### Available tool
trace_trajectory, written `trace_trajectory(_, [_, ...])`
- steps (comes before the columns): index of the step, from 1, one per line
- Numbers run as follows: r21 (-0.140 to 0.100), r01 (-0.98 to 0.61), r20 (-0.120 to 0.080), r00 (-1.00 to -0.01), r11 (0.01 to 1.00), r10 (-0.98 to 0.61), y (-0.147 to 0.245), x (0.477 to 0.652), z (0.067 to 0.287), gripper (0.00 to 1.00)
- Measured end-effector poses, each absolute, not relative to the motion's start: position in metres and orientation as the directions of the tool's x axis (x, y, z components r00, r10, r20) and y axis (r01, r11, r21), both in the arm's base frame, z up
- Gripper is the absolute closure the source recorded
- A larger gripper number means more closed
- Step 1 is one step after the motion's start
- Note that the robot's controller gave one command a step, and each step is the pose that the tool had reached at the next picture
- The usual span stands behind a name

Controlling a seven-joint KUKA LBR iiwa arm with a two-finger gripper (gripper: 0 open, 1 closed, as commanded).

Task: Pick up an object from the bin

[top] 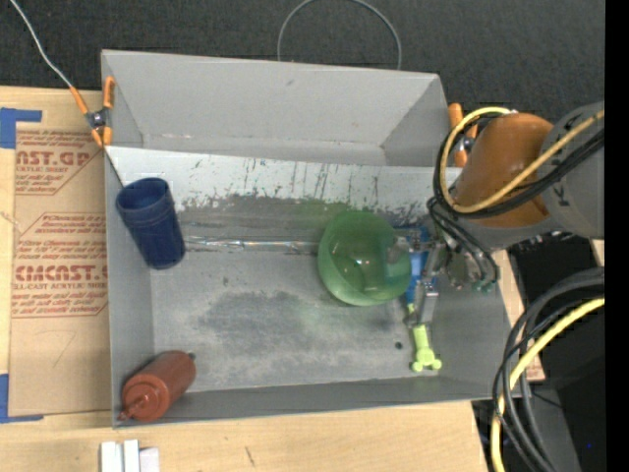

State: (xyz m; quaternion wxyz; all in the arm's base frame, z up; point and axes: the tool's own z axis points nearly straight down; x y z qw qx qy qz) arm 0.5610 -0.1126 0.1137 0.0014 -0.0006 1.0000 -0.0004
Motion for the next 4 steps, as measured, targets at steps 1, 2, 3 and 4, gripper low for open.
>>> trace_trajectory(1, [0.008,-0.158,0.011,-0.987,0.987,-0.158,-0.056,0.566,0.072,1.0])
trace_trajectory(2, [0.008,-0.158,0.011,-0.987,0.987,-0.158,-0.056,0.566,0.072,1.0])
trace_trajectory(3, [0.007,-0.125,0.008,-0.992,0.992,-0.125,-0.057,0.569,0.142,1.0])
trace_trajectory(4, [0.01,-0.185,0.018,-0.983,0.983,-0.185,-0.068,0.576,0.089,1.0])
